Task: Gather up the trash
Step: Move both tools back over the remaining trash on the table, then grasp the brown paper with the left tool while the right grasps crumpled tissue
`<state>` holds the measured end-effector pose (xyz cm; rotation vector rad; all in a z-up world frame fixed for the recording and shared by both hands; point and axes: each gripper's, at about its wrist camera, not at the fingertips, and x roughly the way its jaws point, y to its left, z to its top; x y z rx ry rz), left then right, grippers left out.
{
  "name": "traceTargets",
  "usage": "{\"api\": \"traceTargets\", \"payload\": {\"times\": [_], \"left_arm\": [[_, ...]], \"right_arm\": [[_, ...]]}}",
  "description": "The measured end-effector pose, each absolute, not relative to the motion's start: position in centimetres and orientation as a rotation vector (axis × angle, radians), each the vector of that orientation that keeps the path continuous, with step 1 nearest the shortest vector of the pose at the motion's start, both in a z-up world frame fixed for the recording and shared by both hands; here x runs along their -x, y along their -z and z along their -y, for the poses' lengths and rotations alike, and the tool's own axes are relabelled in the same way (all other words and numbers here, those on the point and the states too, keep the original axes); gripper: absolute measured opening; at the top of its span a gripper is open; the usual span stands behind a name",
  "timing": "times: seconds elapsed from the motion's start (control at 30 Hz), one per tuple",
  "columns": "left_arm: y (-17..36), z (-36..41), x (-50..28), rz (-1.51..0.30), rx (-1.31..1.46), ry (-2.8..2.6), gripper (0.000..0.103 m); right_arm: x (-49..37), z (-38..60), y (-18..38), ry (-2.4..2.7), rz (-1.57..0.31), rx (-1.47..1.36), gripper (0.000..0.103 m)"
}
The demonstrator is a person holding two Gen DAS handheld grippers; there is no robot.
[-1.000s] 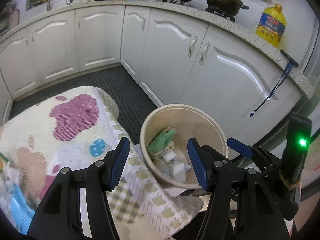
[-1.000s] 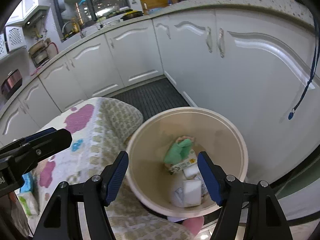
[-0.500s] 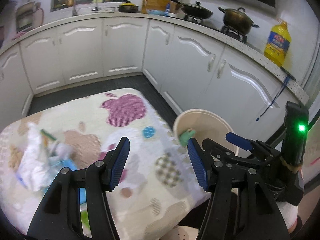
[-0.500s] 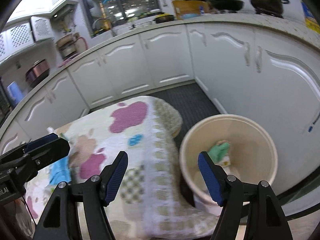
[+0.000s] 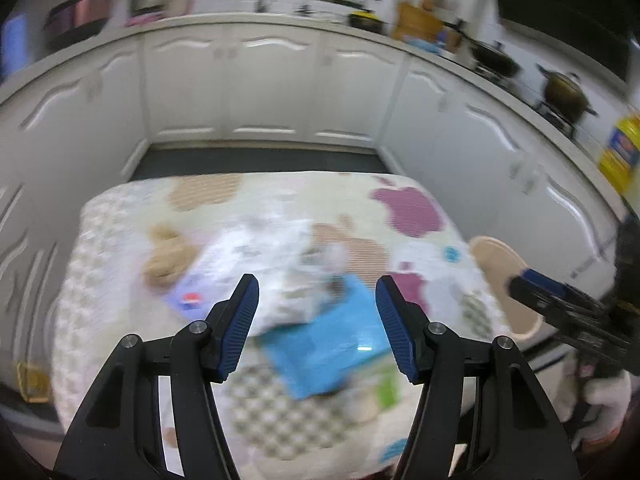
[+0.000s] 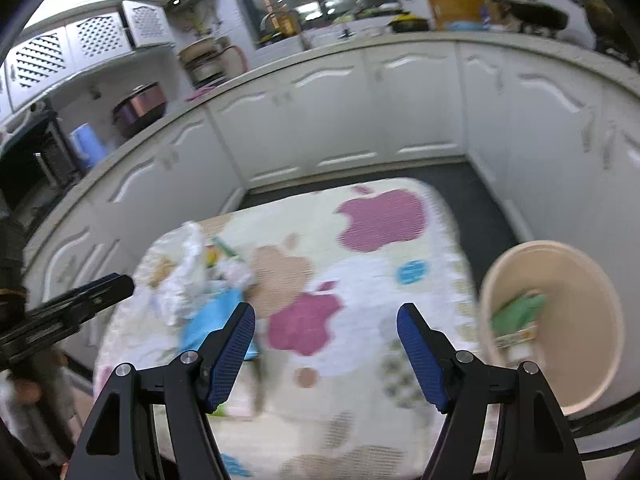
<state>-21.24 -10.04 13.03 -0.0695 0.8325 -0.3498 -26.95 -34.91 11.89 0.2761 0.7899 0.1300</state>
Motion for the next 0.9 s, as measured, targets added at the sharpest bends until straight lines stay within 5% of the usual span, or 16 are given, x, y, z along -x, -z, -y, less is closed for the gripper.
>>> {"api": "traceTargets", "payload": {"times": [0.3, 0.8, 0.9], "left_arm": [[-10.4, 1.1, 17.9, -0.892, 0.179, 0.220, 0.060], [-5.9, 1.6, 11.1, -0.976, 0.187, 0.249, 0.060], [-5.1, 1.5, 10.0, -0.985, 0.189, 0.238, 0.060]], "right_arm": [[23.9, 26.9, -11.8, -0.368, -0.829, -0.175, 0.071], [16.6, 17.7, -7.7, -0.507, -0.898, 0.052, 0.070], [16.2, 17.5, -7.0, -0.516, -0.903, 0.046, 0.053]]}}
